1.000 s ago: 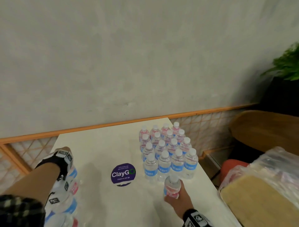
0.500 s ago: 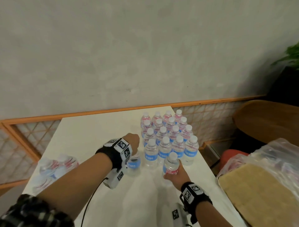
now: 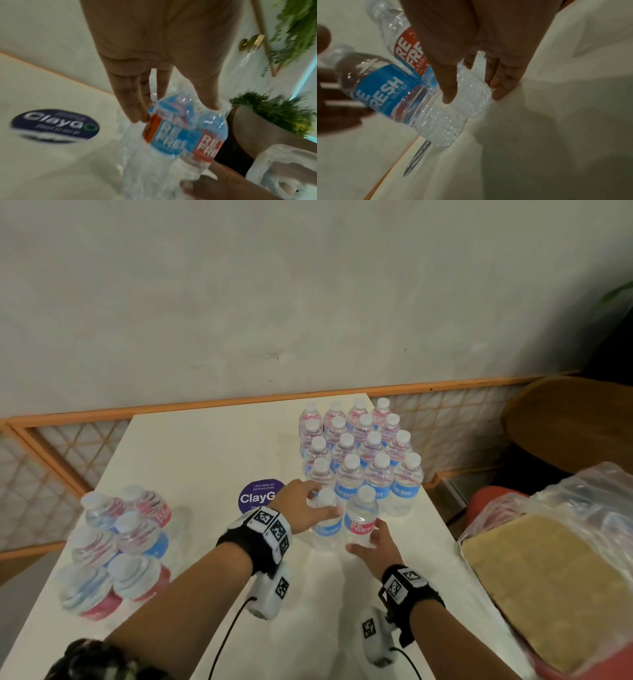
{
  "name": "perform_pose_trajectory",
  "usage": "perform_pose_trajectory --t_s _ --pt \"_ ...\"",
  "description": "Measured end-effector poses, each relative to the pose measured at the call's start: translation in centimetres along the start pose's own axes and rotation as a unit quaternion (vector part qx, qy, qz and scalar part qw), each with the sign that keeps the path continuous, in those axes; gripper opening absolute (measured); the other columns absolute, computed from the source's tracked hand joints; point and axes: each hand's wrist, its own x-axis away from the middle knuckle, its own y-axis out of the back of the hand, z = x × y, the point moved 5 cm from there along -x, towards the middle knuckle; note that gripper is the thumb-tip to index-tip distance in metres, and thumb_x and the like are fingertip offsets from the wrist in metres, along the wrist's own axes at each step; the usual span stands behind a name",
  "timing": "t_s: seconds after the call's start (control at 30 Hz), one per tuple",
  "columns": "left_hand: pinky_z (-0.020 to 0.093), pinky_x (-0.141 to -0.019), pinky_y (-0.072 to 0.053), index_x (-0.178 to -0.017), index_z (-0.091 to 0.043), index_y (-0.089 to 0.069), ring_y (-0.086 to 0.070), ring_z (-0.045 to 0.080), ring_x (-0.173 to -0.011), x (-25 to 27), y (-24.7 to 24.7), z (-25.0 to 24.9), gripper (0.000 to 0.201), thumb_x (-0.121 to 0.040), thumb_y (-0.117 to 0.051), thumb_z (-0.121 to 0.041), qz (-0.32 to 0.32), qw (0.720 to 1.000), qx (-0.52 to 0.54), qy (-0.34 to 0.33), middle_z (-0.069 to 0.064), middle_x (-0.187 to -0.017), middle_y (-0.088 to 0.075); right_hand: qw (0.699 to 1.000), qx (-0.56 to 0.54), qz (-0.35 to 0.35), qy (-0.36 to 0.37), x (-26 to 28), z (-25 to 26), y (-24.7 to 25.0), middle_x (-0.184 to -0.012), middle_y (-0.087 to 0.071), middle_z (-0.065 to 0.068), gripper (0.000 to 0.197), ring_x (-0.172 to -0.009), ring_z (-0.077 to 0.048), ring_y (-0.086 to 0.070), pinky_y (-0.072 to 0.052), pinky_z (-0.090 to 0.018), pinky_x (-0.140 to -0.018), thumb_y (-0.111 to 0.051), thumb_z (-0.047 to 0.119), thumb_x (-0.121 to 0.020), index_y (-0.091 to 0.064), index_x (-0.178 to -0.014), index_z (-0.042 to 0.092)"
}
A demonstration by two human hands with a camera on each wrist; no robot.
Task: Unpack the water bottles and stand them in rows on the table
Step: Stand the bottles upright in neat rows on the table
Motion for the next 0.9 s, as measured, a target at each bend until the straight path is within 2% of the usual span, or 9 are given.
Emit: perform_pose_trajectory --t_s 0.1,0.17,0.23,0.4,0.53,0.63,0.73,0.8,0.9 --pt "0.032 -0.099 -0.043 -0.14 -0.02 -0.041 -0.053 0.02 -0.119 0.2 -2.7 2.9 0.084 -0.07 -0.079 -0.045 0.043 0.997 0.012 0.056 0.004 -0.13 -0.054 1.0 -0.011 -0.005 -0.008 -0.5 -0.6 0.0 -0.138 -0.045 -0.014 0.076 -0.115 -0.019 -0.045 -0.036 -0.027 -0.092 -0.075 0.012 -0.078 -0.031 -0.141 0.014" --pt "0.03 -0.097 -0.044 -0.138 -0.019 -0.041 -0.056 0.021 -0.117 0.1 -4.1 4.0 0.078 -0.072 -0.079 -0.035 0.042 0.995 0.024 0.082 0.005 -0.129 -0.057 1.0 -0.008 -0.002 -0.02 -0.9 -0.9 -0.2 -0.143 -0.041 -0.015 0.078 -0.129 -0.025 -0.042 -0.036 -0.029 -0.097 -0.075 0.016 -0.079 -0.03 -0.143 0.016" --pt "0.024 -0.091 -0.042 -0.134 -0.018 -0.046 -0.057 0.021 -0.114 -0.1 -4.9 4.4 0.067 -0.076 -0.077 -0.03 0.029 0.995 0.039 0.083 0.004 -0.126 -0.059 1.0 -0.001 0.002 -0.019 -1.2 -0.8 -0.3 -0.144 -0.04 -0.014 0.078 -0.133 -0.027 -0.04 -0.035 -0.03 -0.099 -0.074 0.018 -0.08 -0.03 -0.144 0.017" --pt "0.026 -0.092 -0.044 -0.132 -0.015 -0.046 -0.059 0.02 -0.112 -0.9 -5.8 4.8 0.061 -0.079 -0.074 -0.023 0.009 0.994 0.078 0.082 0.003 -0.128 -0.059 1.0 0.012 -0.012 -0.022 -1.6 -1.3 -0.2 -0.142 -0.044 -0.011 0.076 -0.13 -0.024 -0.043 -0.036 -0.028 -0.096 -0.073 0.024 -0.081 -0.031 -0.144 0.021" --pt "0.031 -0.092 -0.048 -0.13 -0.017 -0.043 -0.059 0.021 -0.112 -1.0 -6.7 5.2 0.086 -0.061 -0.084 -0.046 -0.013 0.986 0.139 0.09 -0.001 -0.125 -0.06 0.999 0.021 -0.029 -0.015 -1.8 -1.7 -0.4 -0.138 -0.047 -0.011 0.078 -0.126 -0.024 -0.046 -0.038 -0.03 -0.099 -0.075 0.029 -0.078 -0.032 -0.143 0.022" --pt "0.029 -0.088 -0.047 -0.128 -0.016 -0.043 -0.06 0.022 -0.111 -0.9 -6.9 4.9 0.08 -0.065 -0.081 -0.047 -0.042 0.985 0.147 0.079 0.002 -0.122 -0.061 0.998 0.037 -0.044 -0.004 -1.9 -1.5 -0.6 -0.134 -0.049 -0.005 0.085 -0.123 -0.024 -0.048 -0.042 -0.036 -0.102 -0.08 0.043 -0.068 -0.036 -0.139 0.025" --pt "0.029 -0.091 -0.049 -0.131 -0.02 -0.042 -0.06 0.02 -0.11 -0.8 -6.9 5.2 0.077 -0.069 -0.08 -0.045 -0.03 0.985 0.162 0.056 0.001 -0.125 -0.061 0.994 0.073 -0.085 -0.02 -1.8 -1.0 -0.7 -0.128 -0.037 -0.003 0.097 -0.117 -0.023 -0.048 -0.045 -0.043 -0.101 -0.082 0.055 -0.058 -0.035 -0.137 0.024" --pt "0.029 -0.094 -0.047 -0.135 -0.022 -0.042 -0.059 0.019 -0.112 -0.8 -6.8 5.4 0.076 -0.072 -0.079 -0.042 -0.013 0.984 0.17 0.047 -0.001 -0.128 -0.059 0.99 0.093 -0.099 -0.026 -2.0 -0.7 -0.8 -0.126 -0.035 -0.003 0.096 -0.115 -0.024 -0.048 -0.045 -0.043 -0.101 -0.082 0.054 -0.056 -0.036 -0.134 0.023" --pt "0.027 -0.096 -0.045 -0.137 -0.022 -0.043 -0.058 0.02 -0.116 -0.8 -6.7 5.5 0.071 -0.076 -0.076 -0.038 -0.005 0.986 0.161 0.041 -0.002 -0.13 -0.058 0.993 0.092 -0.068 0.003 -2.2 -0.4 -0.9 -0.125 -0.04 -0.004 0.077 -0.116 -0.027 -0.05 -0.044 -0.039 -0.1 -0.081 0.04 -0.067 -0.043 -0.13 0.02"
